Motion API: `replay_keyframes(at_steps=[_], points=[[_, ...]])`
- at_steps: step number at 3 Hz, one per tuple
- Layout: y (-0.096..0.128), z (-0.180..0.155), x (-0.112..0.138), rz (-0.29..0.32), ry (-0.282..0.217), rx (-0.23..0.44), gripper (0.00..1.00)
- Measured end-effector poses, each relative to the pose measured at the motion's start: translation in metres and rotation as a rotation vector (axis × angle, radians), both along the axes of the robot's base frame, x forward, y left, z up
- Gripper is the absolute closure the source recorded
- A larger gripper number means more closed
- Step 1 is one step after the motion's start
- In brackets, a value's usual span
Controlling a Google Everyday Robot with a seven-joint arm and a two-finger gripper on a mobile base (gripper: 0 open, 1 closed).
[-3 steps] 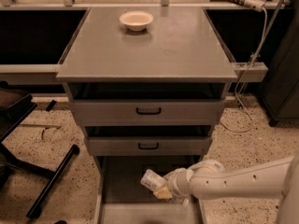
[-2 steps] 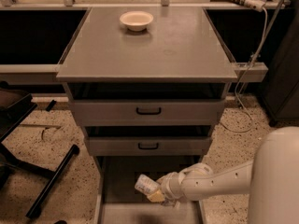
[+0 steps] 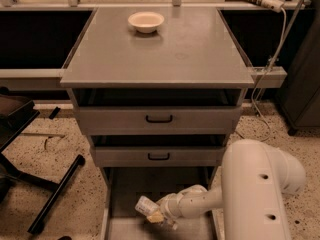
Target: Place blue plastic bottle into bottom drawer
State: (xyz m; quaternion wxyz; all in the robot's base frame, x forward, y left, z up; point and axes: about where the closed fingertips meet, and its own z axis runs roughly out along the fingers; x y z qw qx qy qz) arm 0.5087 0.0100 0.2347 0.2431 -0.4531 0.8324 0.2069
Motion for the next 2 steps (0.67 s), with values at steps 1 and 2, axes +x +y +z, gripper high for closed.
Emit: replay_keyframes(at_steps=[1, 2], points=[[0.0156, -0.0181, -0.0113, 0.037, 0.0, 0.018, 1.0], [0.0228, -0.022, -0.014, 0.045, 0.004, 0.026, 1.0]])
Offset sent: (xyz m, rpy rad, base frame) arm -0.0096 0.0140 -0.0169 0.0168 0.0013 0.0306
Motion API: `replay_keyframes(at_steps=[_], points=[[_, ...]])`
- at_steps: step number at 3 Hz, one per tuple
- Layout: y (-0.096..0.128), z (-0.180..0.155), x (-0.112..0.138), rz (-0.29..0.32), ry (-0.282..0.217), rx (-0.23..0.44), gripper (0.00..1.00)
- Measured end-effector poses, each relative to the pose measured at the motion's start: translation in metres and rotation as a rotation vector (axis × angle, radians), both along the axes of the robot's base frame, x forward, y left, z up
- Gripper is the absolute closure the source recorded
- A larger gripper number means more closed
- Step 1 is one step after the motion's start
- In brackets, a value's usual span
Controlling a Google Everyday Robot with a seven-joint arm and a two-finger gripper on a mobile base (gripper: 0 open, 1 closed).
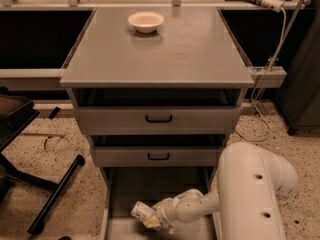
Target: Place blue plastic bottle into bottom drawer
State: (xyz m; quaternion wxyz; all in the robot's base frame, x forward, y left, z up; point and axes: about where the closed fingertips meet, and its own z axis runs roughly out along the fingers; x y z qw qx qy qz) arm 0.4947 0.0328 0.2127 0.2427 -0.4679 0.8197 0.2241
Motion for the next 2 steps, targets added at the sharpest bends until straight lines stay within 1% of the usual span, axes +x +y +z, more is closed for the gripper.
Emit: replay_keyframes(at_steps=[1, 2], points=[[0.006, -0.017, 0.002, -0.01, 0.005, 0.011, 1.0], [0.009, -0.051, 0.018, -0.033, -0.002, 0.007, 1.0]])
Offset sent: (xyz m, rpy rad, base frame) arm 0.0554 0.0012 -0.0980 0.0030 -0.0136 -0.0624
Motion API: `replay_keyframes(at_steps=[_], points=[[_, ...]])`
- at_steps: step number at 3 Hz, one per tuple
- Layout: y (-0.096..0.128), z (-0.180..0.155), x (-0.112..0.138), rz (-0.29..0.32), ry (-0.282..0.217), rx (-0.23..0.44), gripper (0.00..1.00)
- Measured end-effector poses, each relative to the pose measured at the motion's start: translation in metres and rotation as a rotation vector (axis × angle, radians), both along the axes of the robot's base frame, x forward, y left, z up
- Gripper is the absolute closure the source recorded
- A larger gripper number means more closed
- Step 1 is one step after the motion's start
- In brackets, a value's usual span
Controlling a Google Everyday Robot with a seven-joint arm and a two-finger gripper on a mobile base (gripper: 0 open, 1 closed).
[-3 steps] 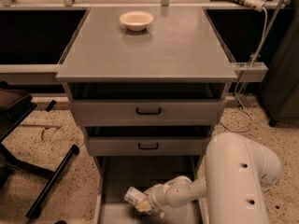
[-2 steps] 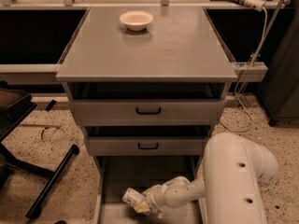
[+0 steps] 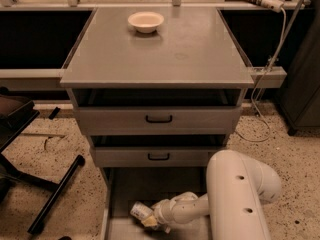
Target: Place blue plastic bottle into bottom drawer
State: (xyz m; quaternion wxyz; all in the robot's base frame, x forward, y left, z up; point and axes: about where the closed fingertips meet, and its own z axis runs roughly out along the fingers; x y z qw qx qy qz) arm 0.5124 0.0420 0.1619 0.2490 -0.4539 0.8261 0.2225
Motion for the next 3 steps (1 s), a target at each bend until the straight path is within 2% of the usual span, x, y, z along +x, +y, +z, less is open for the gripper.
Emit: replay_keyframes(at_steps=[1, 2, 3], points=[[0.0033, -0.0293, 0.0077, -0.023, 0.009, -0.006, 1.0], [0.0036, -0.0322, 0.0089, -0.027, 0.01, -0.005, 0.83], [0.0036, -0.0322, 0.0089, -0.027, 0.01, -0.005, 0.61]])
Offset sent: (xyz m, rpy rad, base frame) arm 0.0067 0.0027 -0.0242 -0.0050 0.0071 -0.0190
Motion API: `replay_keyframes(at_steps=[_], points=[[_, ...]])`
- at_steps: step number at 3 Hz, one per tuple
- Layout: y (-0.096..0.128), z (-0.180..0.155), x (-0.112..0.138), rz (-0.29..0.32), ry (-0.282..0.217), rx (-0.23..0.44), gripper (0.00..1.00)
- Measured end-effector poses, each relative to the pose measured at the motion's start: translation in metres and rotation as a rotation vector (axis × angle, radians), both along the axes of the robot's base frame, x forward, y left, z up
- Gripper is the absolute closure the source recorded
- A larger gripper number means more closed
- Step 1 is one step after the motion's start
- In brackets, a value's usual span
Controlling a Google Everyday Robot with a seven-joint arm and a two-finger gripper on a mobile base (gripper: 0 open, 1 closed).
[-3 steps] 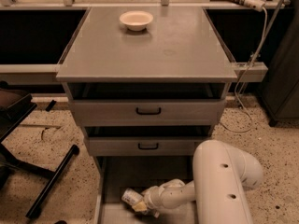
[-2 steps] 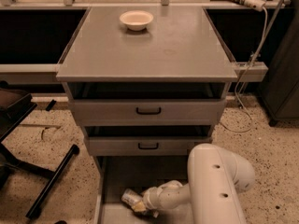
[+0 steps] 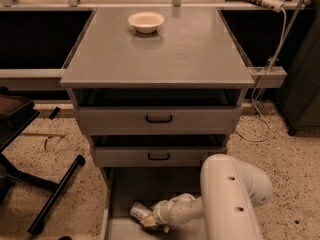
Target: Place blue plastic bottle into bottom drawer
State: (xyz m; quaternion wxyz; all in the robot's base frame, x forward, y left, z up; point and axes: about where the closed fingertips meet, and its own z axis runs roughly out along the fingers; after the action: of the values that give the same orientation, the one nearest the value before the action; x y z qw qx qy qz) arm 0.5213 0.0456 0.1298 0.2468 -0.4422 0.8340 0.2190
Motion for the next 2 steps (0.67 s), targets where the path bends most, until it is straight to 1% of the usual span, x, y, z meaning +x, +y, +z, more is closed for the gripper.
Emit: replay_keyframes(at_steps=[2], points=[[0.0, 0.0, 0.0, 0.0, 0.0, 0.0, 0.15]])
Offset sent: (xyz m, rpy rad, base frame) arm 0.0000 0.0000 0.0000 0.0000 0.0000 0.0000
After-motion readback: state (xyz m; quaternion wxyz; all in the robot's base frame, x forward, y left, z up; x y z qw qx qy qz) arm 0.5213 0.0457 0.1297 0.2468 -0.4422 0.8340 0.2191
